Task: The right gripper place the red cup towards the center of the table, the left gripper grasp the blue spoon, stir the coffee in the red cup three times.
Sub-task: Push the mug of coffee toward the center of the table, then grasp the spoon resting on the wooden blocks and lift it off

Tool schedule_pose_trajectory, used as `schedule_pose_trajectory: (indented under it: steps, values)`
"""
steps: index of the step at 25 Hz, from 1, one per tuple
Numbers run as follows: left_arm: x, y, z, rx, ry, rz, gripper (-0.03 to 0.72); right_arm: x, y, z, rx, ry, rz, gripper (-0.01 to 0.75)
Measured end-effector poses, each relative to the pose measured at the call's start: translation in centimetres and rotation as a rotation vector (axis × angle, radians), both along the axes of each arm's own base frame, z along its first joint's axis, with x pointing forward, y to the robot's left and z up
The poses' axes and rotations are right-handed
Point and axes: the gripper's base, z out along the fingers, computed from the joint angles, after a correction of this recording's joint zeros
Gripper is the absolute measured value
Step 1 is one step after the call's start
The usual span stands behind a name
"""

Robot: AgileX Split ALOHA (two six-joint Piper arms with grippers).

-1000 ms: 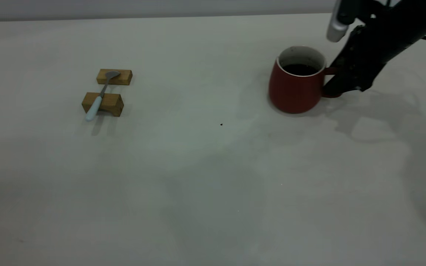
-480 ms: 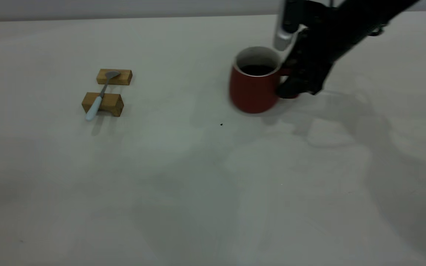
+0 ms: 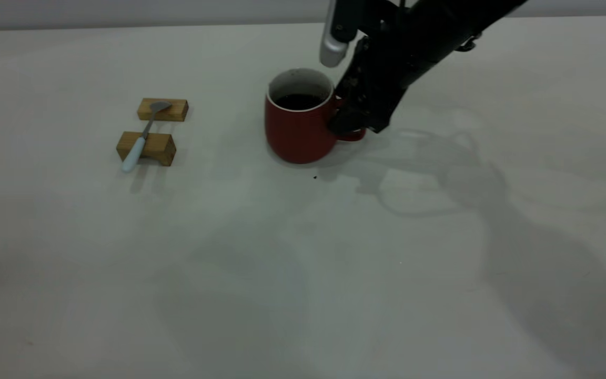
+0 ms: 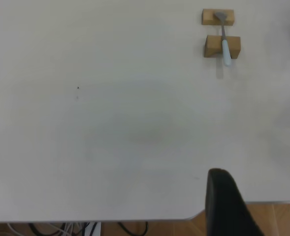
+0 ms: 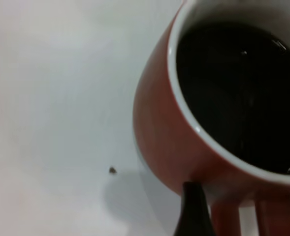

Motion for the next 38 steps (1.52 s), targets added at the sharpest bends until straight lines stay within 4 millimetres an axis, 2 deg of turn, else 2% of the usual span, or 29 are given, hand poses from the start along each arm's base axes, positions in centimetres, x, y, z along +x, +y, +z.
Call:
schedule_pose_trajectory:
  steps: [3, 6, 11, 14, 16, 19, 21, 23, 27, 33, 38]
  values:
    - [0.0, 0.0, 0.0, 0.000, 0.000, 0.000, 0.405, 0.0, 0.0, 0.1, 0.013, 0.016, -0.014, 0.582]
    - [0.0, 0.0, 0.0, 0.000, 0.000, 0.000, 0.405, 0.2, -0.8, 1.1, 0.036, 0.053, -0.043, 0.582]
    - [0.0, 0.0, 0.0, 0.000, 0.000, 0.000, 0.405, -1.0, -2.2, 4.7, 0.076, 0.189, -0.082, 0.582]
    - [0.0, 0.0, 0.0, 0.000, 0.000, 0.000, 0.405, -2.5, -2.1, 8.5, 0.201, 0.408, -0.254, 0.582]
    - [0.0, 0.0, 0.0, 0.000, 0.000, 0.000, 0.405, -3.5, -2.3, 12.0, 0.252, 0.538, -0.398, 0.582]
    - [0.0, 0.0, 0.0, 0.000, 0.000, 0.000, 0.405, -5.6, -4.4, 16.3, 0.085, 0.566, -0.588, 0.582]
    - [0.0, 0.0, 0.0, 0.000, 0.000, 0.000, 0.405, -7.1, -6.2, 17.9, -0.035, 0.558, -0.759, 0.582]
    - [0.0, 0.0, 0.0, 0.000, 0.000, 0.000, 0.405, -9.2, -7.8, 19.8, -0.111, 0.538, -0.888, 0.582]
    - [0.0, 0.0, 0.0, 0.000, 0.000, 0.000, 0.405, -14.8, -10.6, 21.7, -0.228, 0.585, -1.047, 0.582]
    - [0.0, 0.0, 0.0, 0.000, 0.000, 0.000, 0.405, -23.7, -15.5, 21.8, -0.244, 0.649, -1.213, 0.582]
    - [0.0, 0.0, 0.0, 0.000, 0.000, 0.000, 0.405, -29.9, -17.8, 21.5, -0.182, 0.564, -1.275, 0.582]
